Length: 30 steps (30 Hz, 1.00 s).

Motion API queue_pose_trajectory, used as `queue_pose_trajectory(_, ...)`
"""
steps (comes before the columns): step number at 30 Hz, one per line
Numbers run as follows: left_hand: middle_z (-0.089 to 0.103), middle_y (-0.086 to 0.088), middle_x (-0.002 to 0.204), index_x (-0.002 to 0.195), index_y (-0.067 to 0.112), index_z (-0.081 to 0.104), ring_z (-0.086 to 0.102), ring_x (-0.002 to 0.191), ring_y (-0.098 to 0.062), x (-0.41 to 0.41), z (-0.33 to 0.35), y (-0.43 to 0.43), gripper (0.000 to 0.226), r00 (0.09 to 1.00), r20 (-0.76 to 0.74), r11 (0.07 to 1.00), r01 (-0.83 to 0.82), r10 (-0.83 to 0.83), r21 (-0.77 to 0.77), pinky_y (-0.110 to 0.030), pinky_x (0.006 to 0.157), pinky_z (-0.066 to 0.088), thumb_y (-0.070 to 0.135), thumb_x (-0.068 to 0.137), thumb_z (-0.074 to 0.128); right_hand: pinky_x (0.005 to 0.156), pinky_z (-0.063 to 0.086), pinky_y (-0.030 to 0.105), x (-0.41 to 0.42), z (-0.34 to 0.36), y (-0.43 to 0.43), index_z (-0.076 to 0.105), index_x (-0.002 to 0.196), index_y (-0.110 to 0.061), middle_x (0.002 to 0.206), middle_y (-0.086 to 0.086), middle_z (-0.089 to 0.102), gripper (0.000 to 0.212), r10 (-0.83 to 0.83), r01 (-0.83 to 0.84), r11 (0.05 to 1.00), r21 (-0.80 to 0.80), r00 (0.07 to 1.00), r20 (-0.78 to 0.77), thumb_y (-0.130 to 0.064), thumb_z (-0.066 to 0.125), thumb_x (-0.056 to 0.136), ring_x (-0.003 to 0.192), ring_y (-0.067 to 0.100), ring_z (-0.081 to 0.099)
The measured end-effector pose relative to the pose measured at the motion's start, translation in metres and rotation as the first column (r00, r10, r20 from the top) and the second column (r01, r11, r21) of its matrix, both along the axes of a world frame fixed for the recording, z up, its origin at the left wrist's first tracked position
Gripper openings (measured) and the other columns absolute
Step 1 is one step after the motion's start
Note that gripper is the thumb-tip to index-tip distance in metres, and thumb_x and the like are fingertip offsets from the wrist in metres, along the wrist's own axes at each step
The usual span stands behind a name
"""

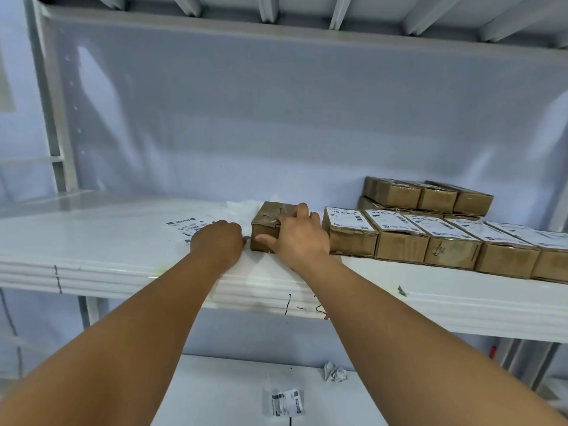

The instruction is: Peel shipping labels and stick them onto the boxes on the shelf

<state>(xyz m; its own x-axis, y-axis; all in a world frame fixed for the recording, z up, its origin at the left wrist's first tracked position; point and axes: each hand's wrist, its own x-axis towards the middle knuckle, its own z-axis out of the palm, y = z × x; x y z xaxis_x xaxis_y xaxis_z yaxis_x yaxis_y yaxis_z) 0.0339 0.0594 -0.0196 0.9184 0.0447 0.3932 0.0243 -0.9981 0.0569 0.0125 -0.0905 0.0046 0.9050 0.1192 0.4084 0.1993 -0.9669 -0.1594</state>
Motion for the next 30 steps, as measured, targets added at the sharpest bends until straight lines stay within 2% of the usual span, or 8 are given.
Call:
queue_pose_trajectory(3,0.052,-0.008,0.117,0.118,0.021,0.056,0.053,0.109,-0.029,0.001,0.011,-0.003,0.032,0.997,-0.075,0.973,0.05,-0.034,0.226,-0.031,0.074,0.036,0.02,0.098,0.03,0.094,0.041,0.039,0.009,-0.006,0.001,0.037,0.14,-0.016,0.137,0.009,0.026,0.069,0.023,-0.023,0.999,0.046,1.0,-0.007,-0.057,0.053,0.087,0.122,0.032,0.036)
queue_pose_trajectory(7,0.047,-0.01,0.123,0.127,0.019,0.051,0.051,0.113,-0.031,0.006,0.02,-0.001,0.038,0.99,-0.127,0.932,0.105,-0.064,0.347,-0.033,0.076,0.034,0.032,0.102,0.025,0.1,0.038,0.042,0.019,-0.011,0.001,0.028,0.145,-0.016,0.143,0.01,0.023,0.067,0.059,-0.057,0.989,0.135,0.998,-0.015,-0.044,0.056,0.09,0.127,0.034,0.034)
queue_pose_trajectory(11,0.055,-0.009,0.113,0.112,0.017,0.061,0.054,0.106,-0.029,0.018,0.014,0.012,0.042,0.983,-0.128,0.966,0.156,-0.131,0.204,-0.032,0.081,0.039,0.045,0.099,0.032,0.103,0.038,0.04,0.024,-0.014,-0.001,0.033,0.142,-0.019,0.144,0.009,0.025,0.064,0.091,-0.092,0.978,0.187,0.996,0.011,-0.041,0.059,0.089,0.126,0.033,0.036)
queue_pose_trajectory(15,0.058,-0.011,0.093,0.1,0.009,0.06,0.058,0.094,-0.031,0.017,0.008,0.009,0.028,0.99,-0.037,0.965,0.143,-0.139,0.218,-0.033,0.071,0.044,0.025,0.098,0.038,0.095,0.042,0.039,0.02,-0.014,0.002,0.037,0.139,-0.02,0.14,0.008,0.03,0.073,0.017,-0.025,0.976,0.216,0.999,0.039,-0.062,0.055,0.082,0.124,0.032,0.038)
queue_pose_trajectory(20,0.037,-0.004,0.068,0.112,0.009,0.047,0.051,0.077,-0.031,0.004,0.011,0.003,0.023,0.991,0.084,0.967,0.084,-0.107,0.242,-0.032,0.062,0.035,0.006,0.09,0.039,0.103,0.034,0.037,0.012,-0.014,0.0,0.05,0.128,-0.017,0.135,0.008,0.044,0.074,-0.046,0.006,0.98,0.198,0.979,0.197,-0.072,0.05,0.078,0.131,0.027,0.03)
queue_pose_trajectory(23,0.053,-0.008,0.087,0.121,0.012,0.039,0.053,0.08,-0.031,-0.003,0.01,0.004,0.034,0.981,0.17,0.984,0.061,-0.089,0.167,-0.034,0.061,0.036,0.003,0.089,0.04,0.104,0.034,0.036,0.007,-0.013,0.0,0.055,0.121,-0.018,0.132,0.003,0.047,0.07,-0.03,-0.013,0.982,0.188,0.974,0.226,-0.071,0.052,0.077,0.132,0.024,0.029)
queue_pose_trajectory(26,0.051,-0.009,0.093,0.122,0.011,0.04,0.05,0.08,-0.03,-0.009,0.013,0.006,0.038,0.957,0.286,0.997,0.028,-0.049,0.076,-0.035,0.059,0.036,0.0,0.087,0.042,0.09,0.042,0.034,0.0,-0.01,-0.001,0.056,0.12,-0.024,0.129,0.0,0.043,0.059,-0.025,-0.018,0.965,0.262,0.987,0.161,-0.066,0.054,0.079,0.122,0.024,0.04)
queue_pose_trajectory(30,0.048,-0.016,0.087,0.096,0.0,0.056,0.04,0.071,-0.028,-0.011,0.013,0.008,0.033,0.855,0.509,0.992,0.124,-0.101,-0.012,-0.032,0.049,0.03,-0.018,0.07,0.047,0.089,0.042,0.034,-0.004,-0.009,-0.002,0.055,0.121,-0.026,0.13,-0.001,0.038,0.047,-0.03,-0.019,0.959,0.281,0.985,0.17,-0.053,0.055,0.082,0.122,0.023,0.036)
